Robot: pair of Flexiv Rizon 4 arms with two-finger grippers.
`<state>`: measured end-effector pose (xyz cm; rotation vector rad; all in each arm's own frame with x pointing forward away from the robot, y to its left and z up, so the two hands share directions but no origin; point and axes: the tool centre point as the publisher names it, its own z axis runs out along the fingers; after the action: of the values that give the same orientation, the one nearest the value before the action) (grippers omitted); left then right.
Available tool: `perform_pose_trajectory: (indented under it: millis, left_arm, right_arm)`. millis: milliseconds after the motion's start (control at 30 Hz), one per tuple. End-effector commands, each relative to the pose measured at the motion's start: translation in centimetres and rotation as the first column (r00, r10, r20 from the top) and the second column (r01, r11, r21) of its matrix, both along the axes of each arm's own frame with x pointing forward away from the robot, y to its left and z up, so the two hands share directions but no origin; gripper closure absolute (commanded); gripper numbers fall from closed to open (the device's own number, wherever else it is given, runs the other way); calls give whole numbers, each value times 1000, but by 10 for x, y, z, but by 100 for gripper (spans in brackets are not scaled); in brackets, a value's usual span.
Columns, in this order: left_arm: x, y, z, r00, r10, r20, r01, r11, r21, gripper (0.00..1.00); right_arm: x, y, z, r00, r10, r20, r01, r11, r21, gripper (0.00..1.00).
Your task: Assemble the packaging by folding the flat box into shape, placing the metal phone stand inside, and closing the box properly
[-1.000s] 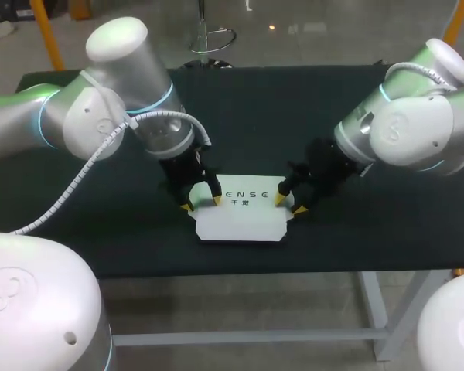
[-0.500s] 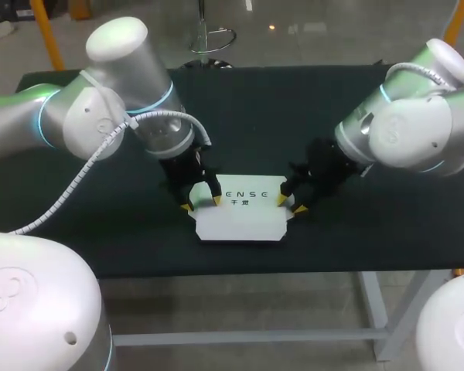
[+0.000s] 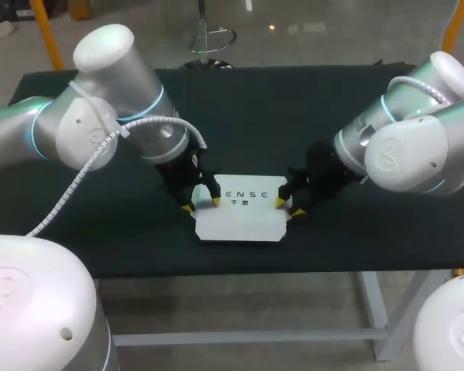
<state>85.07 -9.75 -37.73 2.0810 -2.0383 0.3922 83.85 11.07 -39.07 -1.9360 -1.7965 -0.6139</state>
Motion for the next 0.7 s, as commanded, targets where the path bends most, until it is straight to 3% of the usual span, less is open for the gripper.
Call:
perform_pose_trajectory:
  millis: [33,200,700]
  left_arm:
    - [-5,5,-3,1000,-8,13,8,1000,-24,36]
    - [-6,7,-4,997,-65,38,68,996,-61,31]
    - [-5,7,-9,988,-130,78,141,978,-153,40]
  right_arm:
    - [-1,2,-3,1000,-4,4,4,1000,7,53]
    - [2,1,-5,1000,-9,0,9,1000,18,53]
    - [5,1,-10,1000,-31,-4,31,997,72,55]
